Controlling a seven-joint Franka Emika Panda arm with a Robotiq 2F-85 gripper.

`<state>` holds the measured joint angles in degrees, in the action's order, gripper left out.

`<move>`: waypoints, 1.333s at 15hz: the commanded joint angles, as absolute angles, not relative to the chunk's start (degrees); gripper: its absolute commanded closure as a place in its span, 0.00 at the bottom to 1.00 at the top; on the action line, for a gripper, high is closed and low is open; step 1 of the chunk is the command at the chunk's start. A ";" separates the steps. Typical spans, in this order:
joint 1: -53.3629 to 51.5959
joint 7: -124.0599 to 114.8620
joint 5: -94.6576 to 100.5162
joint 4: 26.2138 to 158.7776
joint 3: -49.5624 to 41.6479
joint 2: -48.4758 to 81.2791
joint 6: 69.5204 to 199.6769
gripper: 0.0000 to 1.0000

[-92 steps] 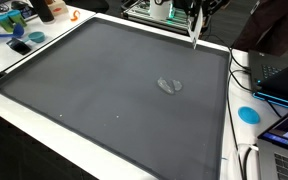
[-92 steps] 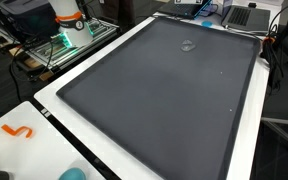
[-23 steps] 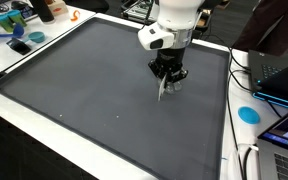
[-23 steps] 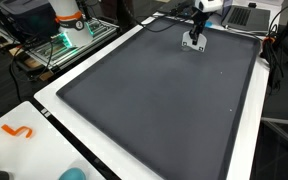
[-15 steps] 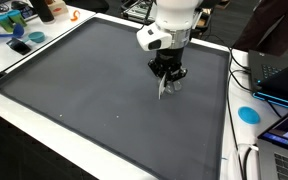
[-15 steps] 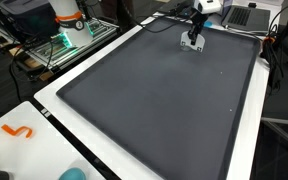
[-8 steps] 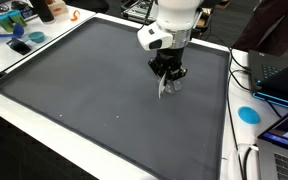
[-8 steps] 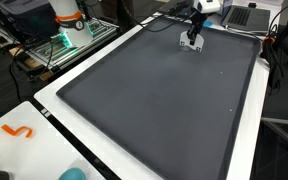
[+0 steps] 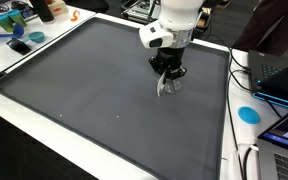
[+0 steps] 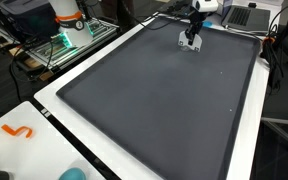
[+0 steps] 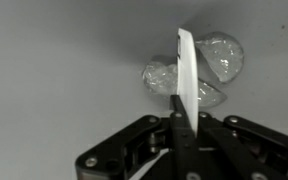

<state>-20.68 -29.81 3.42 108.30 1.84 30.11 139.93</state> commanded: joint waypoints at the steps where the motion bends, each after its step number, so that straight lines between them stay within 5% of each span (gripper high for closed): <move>1: -21.63 -33.24 6.31 111.94 -0.85 30.59 136.70 0.99; 11: -19.77 -32.08 4.36 111.45 0.72 30.56 131.65 0.99; 20: -16.64 -26.97 -1.04 111.66 3.13 33.11 141.82 0.99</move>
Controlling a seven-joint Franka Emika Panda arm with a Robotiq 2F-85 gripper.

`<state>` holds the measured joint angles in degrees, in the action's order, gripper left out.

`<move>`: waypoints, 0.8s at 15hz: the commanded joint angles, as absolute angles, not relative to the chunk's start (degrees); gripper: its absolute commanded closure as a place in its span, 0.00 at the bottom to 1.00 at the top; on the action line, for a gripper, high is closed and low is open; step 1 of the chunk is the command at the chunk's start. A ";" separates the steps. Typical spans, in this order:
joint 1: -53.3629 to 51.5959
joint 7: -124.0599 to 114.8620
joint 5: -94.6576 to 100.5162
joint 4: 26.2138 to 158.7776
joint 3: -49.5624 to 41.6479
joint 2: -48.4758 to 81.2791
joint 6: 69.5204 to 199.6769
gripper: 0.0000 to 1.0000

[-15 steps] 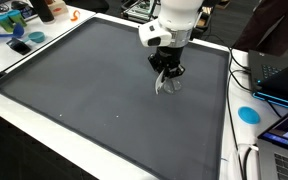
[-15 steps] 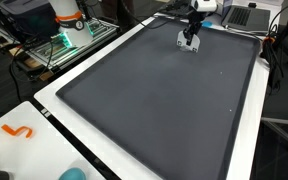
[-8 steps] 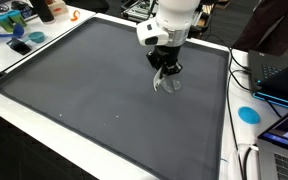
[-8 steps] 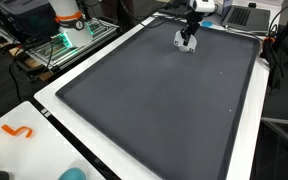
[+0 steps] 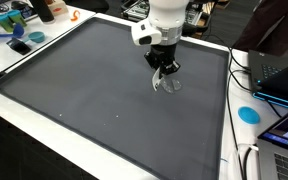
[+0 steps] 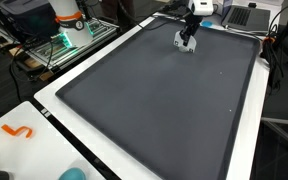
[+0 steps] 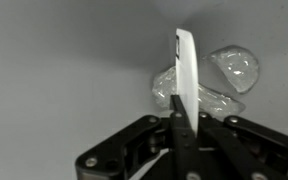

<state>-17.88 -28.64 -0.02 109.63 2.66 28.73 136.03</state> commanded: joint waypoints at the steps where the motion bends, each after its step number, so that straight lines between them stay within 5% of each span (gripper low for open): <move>1: -16.69 -26.75 -1.20 111.74 3.23 33.29 142.95 0.99; 12: -19.24 -29.43 2.57 108.81 0.78 36.04 148.77 0.99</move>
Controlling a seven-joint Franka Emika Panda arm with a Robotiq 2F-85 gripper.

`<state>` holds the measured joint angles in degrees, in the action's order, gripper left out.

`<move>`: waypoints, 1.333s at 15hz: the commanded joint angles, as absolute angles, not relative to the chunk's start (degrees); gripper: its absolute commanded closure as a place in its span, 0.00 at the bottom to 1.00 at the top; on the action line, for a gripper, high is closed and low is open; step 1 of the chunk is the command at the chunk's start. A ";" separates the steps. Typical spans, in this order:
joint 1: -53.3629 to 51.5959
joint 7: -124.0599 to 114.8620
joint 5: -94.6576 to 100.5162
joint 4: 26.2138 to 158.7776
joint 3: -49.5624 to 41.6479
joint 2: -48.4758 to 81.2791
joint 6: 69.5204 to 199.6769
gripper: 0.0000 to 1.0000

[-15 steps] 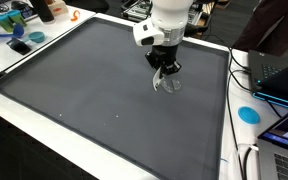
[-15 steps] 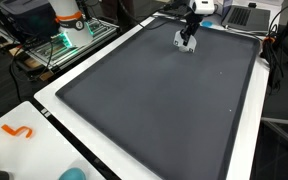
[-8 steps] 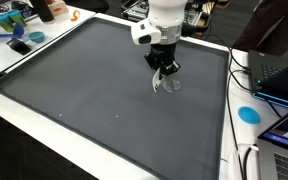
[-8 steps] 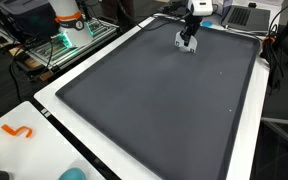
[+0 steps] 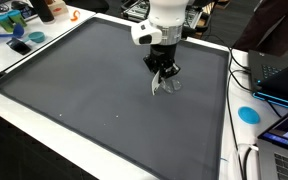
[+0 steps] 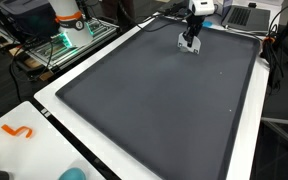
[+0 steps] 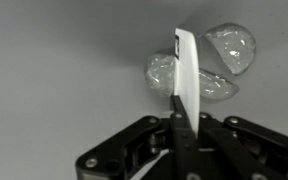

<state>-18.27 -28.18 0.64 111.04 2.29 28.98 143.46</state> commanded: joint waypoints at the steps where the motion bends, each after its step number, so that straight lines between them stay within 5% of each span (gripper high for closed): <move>1: -19.30 -29.46 2.80 108.79 0.57 36.13 148.02 0.99; 20: -17.30 -24.85 1.67 118.14 1.79 29.42 141.39 0.99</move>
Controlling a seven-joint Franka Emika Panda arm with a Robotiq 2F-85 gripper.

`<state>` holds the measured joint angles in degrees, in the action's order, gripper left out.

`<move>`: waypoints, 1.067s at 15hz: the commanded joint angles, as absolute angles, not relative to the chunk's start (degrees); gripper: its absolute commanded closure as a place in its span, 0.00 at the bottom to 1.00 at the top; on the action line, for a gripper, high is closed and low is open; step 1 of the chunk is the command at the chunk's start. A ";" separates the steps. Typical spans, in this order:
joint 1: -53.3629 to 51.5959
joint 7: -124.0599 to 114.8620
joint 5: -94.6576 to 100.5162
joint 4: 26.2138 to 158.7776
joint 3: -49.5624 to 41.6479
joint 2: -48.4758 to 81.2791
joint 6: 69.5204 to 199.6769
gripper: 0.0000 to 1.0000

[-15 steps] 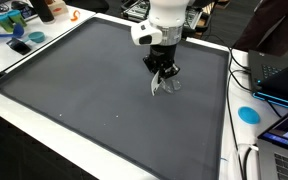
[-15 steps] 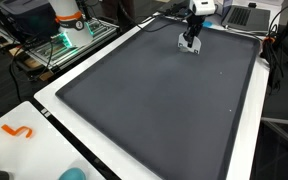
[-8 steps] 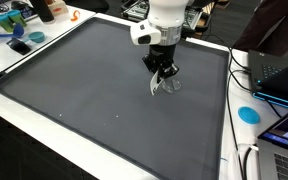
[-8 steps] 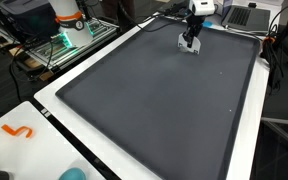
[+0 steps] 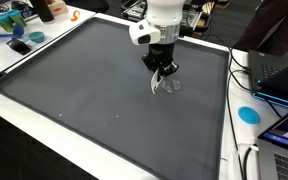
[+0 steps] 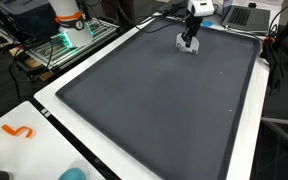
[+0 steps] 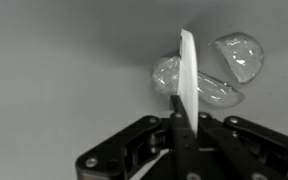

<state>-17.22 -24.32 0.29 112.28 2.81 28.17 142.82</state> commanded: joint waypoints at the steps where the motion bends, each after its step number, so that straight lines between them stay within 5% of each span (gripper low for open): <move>1: -17.55 -25.49 1.98 118.49 1.50 29.35 141.62 0.99; 16: -16.71 -24.73 0.96 117.88 3.80 24.65 139.84 0.99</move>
